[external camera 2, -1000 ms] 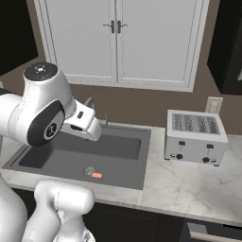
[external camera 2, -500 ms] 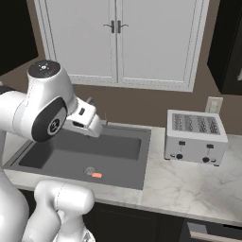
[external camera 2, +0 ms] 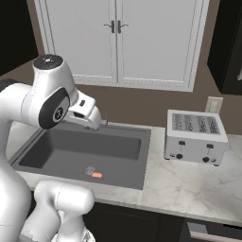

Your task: Pick up the bar soap and soap dispenser from the sink, and place them back in the cabinet, and close the cabinet door.

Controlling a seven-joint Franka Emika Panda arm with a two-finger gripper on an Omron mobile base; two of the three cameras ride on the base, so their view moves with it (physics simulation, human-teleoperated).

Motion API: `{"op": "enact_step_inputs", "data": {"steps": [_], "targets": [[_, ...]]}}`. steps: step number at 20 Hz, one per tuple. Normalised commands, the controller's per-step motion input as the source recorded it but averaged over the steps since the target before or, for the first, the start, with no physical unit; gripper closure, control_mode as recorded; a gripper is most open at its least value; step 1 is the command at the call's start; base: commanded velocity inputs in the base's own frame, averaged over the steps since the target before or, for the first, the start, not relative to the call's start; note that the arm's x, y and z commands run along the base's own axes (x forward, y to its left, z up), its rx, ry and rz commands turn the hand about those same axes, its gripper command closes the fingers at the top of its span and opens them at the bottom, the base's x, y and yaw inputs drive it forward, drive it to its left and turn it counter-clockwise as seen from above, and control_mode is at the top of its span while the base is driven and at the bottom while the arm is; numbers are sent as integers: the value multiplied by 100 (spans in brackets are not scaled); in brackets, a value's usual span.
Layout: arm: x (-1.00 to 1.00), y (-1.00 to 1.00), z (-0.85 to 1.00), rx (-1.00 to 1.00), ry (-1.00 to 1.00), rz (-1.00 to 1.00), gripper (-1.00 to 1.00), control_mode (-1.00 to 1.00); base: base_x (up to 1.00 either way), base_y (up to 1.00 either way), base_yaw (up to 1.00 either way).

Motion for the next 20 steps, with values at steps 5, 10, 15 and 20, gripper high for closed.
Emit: {"op": "enact_step_inputs", "data": {"steps": [5,10,15,20], "targets": [[15,21,-8,-1,0,0,-100,-100,0,0,0],[3,16,-13,-1,0,0,-100,-100,0,0,0],[5,12,-9,-2,0,0,-100,-100,0,0,0],[26,14,-6,-5,0,0,-100,-100,0,0,0]]}}
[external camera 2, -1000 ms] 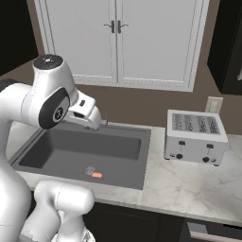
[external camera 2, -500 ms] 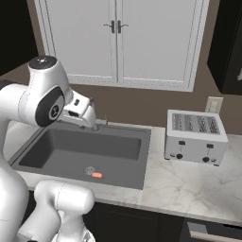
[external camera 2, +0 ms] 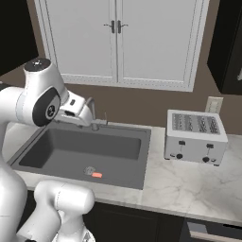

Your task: Pick up the bar soap and soap dispenser from the sink, and place them back in the cabinet, and close the cabinet door.

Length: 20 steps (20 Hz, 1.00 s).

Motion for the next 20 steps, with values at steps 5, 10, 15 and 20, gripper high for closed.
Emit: {"op": "enact_step_inputs", "data": {"steps": [5,10,15,20], "targets": [[18,3,-1,-1,0,0,-100,-100,0,0,0],[5,0,-1,0,0,0,-100,-100,0,0,0],[2,0,0,0,0,0,-100,-100,0,0,0],[2,0,0,0,0,0,-100,-100,0,0,0]]}}
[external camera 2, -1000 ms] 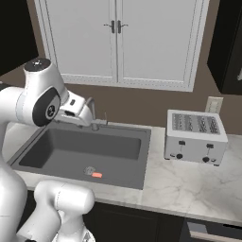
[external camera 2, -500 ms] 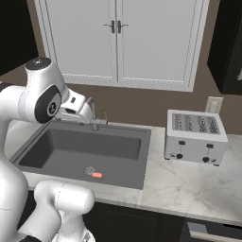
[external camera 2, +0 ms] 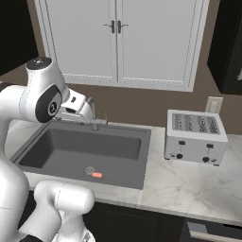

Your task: Pick up the bar soap and soap dispenser from the sink, and place them back in the cabinet, and close the cabinet door.

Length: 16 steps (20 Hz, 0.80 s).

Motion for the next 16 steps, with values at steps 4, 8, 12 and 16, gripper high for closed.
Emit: {"op": "enact_step_inputs", "data": {"steps": [4,8,12,16], "targets": [[0,0,0,0,0,0,-100,-100,0,0,0],[3,0,0,0,0,0,-100,-100,0,0,0],[9,0,-2,0,0,0,-100,-100,0,0,0],[16,0,-3,0,0,0,-100,-100,0,0,0]]}}
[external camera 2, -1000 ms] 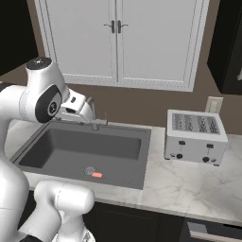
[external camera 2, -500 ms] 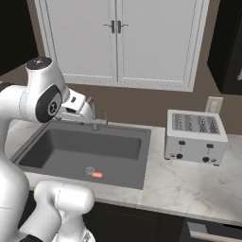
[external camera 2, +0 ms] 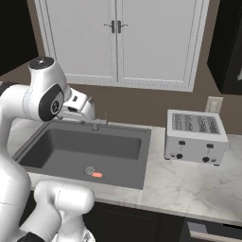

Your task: Pick up the bar soap and soap dispenser from the sink, and place them back in the cabinet, and close the cabinet door.

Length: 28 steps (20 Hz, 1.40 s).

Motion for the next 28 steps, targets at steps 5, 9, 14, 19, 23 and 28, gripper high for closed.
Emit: {"op": "enact_step_inputs", "data": {"steps": [5,9,14,19,23,28], "targets": [[19,0,-10,0,0,0,-100,-100,0,0,0],[20,0,-11,0,0,0,-100,-100,0,0,0],[12,3,-6,0,1,0,-100,-100,0,0,0],[9,5,-11,0,2,0,-100,-100,0,0,0],[8,14,-16,-2,4,0,-100,-100,0,0,0],[8,17,-23,-4,4,0,-100,-100,0,0,0]]}}
